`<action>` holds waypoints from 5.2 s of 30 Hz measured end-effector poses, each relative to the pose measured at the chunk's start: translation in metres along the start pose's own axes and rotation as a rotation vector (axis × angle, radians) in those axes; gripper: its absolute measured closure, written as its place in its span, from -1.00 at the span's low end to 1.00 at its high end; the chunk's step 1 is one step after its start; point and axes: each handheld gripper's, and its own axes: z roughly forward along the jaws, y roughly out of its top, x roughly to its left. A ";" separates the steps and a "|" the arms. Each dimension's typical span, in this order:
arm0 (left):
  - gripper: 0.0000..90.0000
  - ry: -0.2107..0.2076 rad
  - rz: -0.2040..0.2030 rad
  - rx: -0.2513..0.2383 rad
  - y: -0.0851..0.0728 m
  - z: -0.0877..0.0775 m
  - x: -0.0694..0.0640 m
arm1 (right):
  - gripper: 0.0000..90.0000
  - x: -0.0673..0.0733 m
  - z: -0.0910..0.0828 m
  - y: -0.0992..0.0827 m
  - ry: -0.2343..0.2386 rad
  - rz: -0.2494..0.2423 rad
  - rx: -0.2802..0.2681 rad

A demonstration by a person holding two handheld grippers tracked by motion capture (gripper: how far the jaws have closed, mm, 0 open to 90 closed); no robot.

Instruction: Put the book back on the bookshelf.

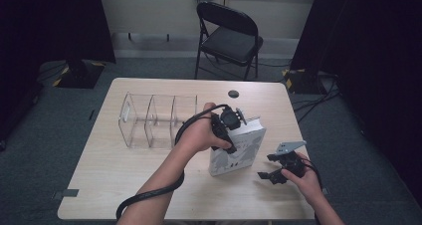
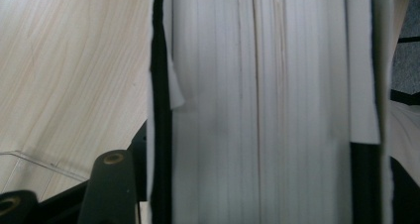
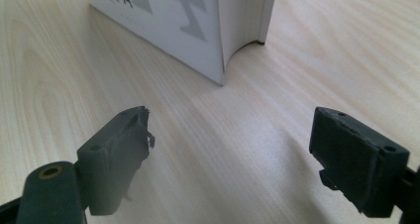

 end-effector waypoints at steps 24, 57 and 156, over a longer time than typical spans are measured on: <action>-0.35 -0.017 -0.031 0.000 -0.001 0.005 -0.001 | -0.69 0.011 0.007 -0.026 -0.104 -0.014 -0.059; -0.17 0.062 0.053 0.010 0.016 0.011 -0.009 | -0.69 0.013 0.007 -0.030 -0.123 -0.004 -0.083; 0.17 0.085 -0.261 0.104 -0.051 -0.044 -0.003 | -0.69 0.013 0.007 -0.030 -0.125 -0.002 -0.084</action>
